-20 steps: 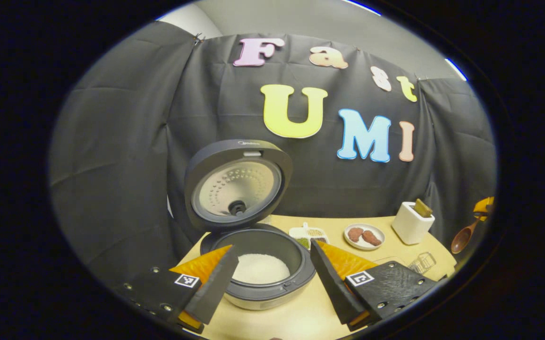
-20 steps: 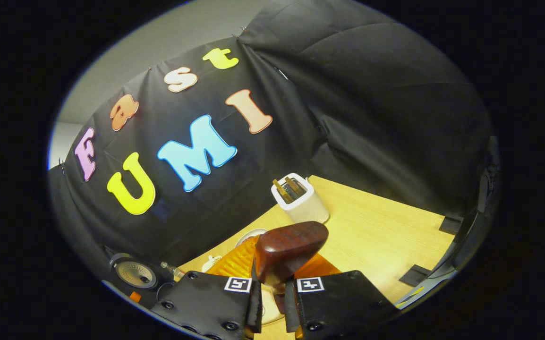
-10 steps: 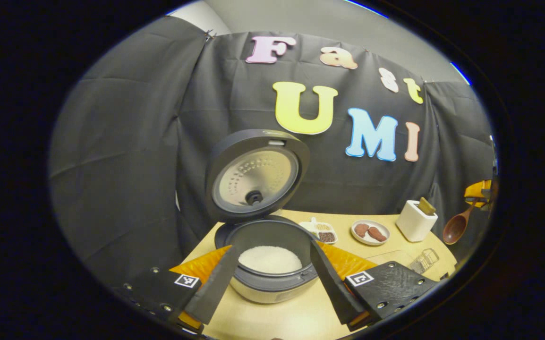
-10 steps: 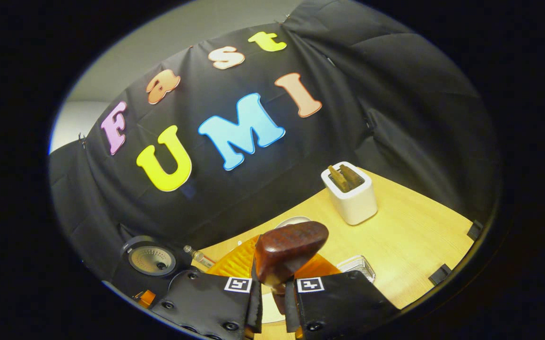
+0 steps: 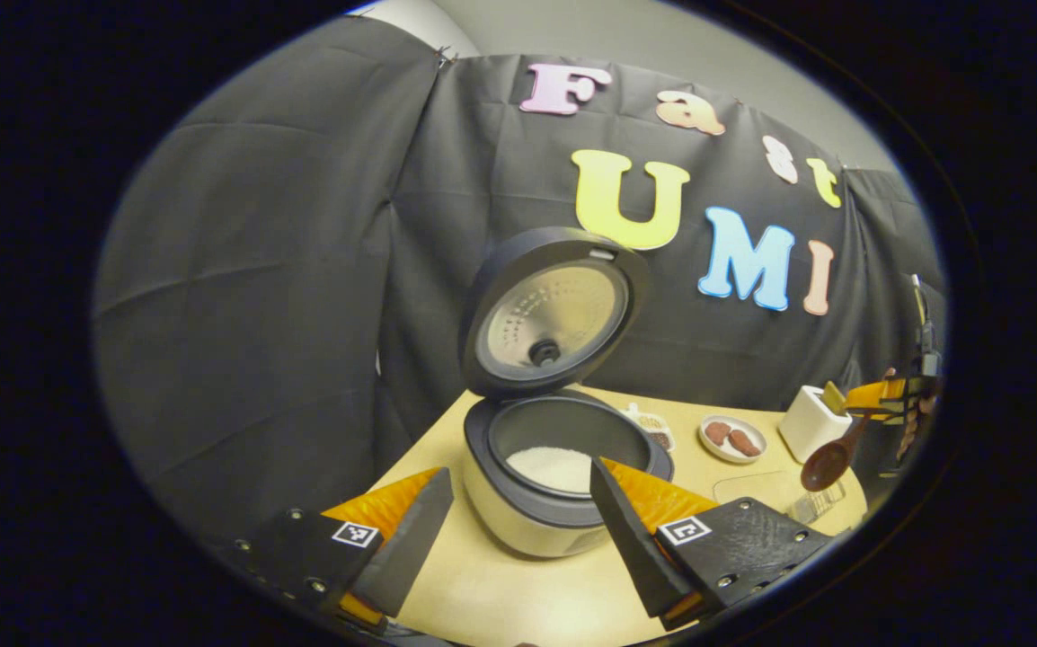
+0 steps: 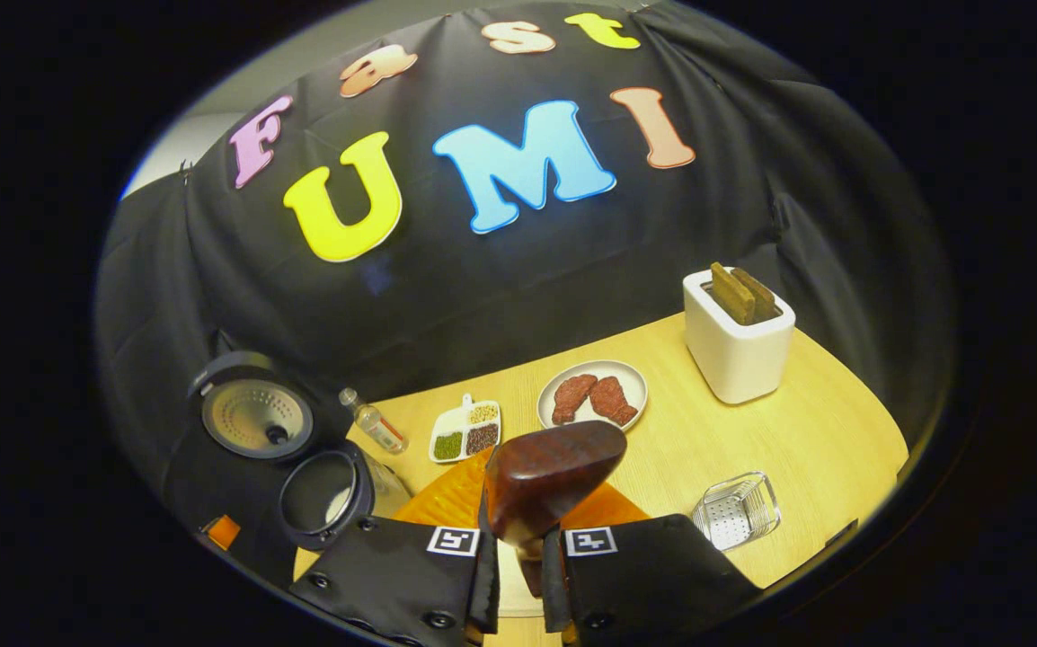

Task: Close the left gripper, press the button to open the rice cooker; take a wooden spoon from the chopstick holder with the right hand, scoop a spoonful of rice and pour it into the rice cooker, then put the wooden spoon back into the chopstick holder.

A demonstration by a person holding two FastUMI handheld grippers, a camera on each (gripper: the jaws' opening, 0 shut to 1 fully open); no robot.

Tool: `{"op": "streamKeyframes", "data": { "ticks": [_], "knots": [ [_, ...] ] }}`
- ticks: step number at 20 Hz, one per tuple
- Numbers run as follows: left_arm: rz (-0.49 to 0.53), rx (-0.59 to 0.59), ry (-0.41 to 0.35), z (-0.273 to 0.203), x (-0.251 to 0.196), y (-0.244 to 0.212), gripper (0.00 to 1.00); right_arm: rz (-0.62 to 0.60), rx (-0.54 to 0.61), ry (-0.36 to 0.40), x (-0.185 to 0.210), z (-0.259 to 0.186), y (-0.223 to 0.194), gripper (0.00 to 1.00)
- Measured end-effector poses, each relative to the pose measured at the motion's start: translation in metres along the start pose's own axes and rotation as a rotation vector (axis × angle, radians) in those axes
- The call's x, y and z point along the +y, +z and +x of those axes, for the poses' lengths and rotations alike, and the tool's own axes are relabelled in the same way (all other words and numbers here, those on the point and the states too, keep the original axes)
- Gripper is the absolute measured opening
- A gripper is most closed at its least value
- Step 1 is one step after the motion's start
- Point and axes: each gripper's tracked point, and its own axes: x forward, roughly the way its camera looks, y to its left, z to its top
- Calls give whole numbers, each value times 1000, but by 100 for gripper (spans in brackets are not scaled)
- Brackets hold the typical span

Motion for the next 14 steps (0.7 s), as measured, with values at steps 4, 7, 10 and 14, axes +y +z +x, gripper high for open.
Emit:
{"op": "streamKeyframes", "data": {
  "ticks": [4, 7, 10, 14],
  "knots": [
    [38, 18, 9, -12, 4, -17, 97, -144, 34, -37, -4, 24, -29, 20],
    [60, 25, 15, -15, 4, -23, 96, -230, 58, -63, -9, 37, -46, 21],
    [54, 17, 9, -17, -1, -21, 96, -294, 108, -75, -12, 46, -69, 18],
    [75, 3, 3, -17, -10, -14, 96, -215, 207, -55, -6, 47, -118, 19]
  ]
}}
